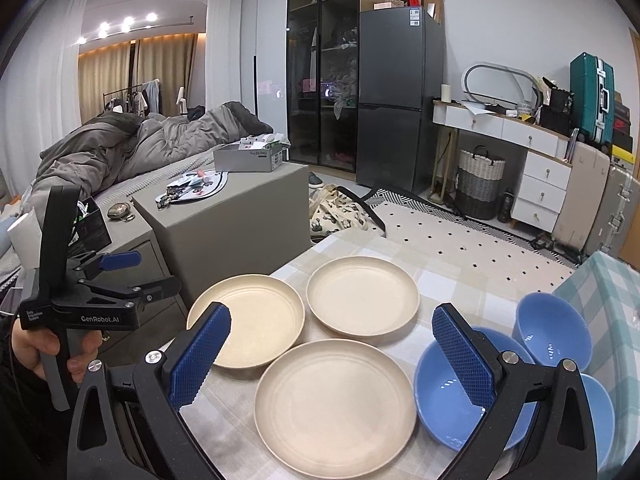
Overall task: Organize plates and bowls
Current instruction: 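Move the left tool to the large cream plate rim while the right tool reaches its opposite rim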
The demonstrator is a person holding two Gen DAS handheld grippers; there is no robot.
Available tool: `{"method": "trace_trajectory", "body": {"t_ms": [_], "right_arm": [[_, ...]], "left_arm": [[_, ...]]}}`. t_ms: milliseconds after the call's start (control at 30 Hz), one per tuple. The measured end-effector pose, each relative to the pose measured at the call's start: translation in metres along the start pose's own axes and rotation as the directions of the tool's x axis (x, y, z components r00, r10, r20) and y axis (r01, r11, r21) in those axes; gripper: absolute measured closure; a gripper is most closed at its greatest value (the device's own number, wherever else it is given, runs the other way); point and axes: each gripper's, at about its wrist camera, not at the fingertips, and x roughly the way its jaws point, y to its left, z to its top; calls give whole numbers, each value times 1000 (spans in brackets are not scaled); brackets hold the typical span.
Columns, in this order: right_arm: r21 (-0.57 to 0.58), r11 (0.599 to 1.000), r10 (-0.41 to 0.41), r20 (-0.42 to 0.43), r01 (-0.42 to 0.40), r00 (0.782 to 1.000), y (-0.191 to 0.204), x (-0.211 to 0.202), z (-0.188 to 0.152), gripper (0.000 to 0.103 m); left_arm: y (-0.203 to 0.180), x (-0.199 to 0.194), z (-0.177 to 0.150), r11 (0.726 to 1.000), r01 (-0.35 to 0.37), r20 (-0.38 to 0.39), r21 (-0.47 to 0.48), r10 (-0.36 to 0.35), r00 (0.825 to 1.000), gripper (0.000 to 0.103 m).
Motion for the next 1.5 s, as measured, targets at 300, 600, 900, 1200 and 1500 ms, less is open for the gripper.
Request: {"method": "trace_trajectory", "body": {"t_ms": [300, 600, 900, 1200, 1500], "right_arm": [[15, 999, 52, -61, -51, 997, 9, 49, 11, 0], [37, 996, 91, -125, -87, 988, 13, 104, 10, 0], [67, 992, 117, -210, -105, 971, 15, 159, -6, 9], [88, 991, 127, -293, -105, 948, 19, 210, -25, 16], [93, 988, 149, -353, -123, 924, 29, 242, -41, 27]], "left_arm": [[16, 23, 0, 999, -40, -51, -3, 40, 998, 0], [30, 57, -8, 997, -79, -104, -12, 77, 992, 0], [47, 80, -9, 995, -84, -146, -51, 76, 986, 0], [56, 101, -17, 996, -78, -200, -52, 66, 978, 2], [68, 122, -26, 994, -68, -250, -84, 45, 967, 6]]}}
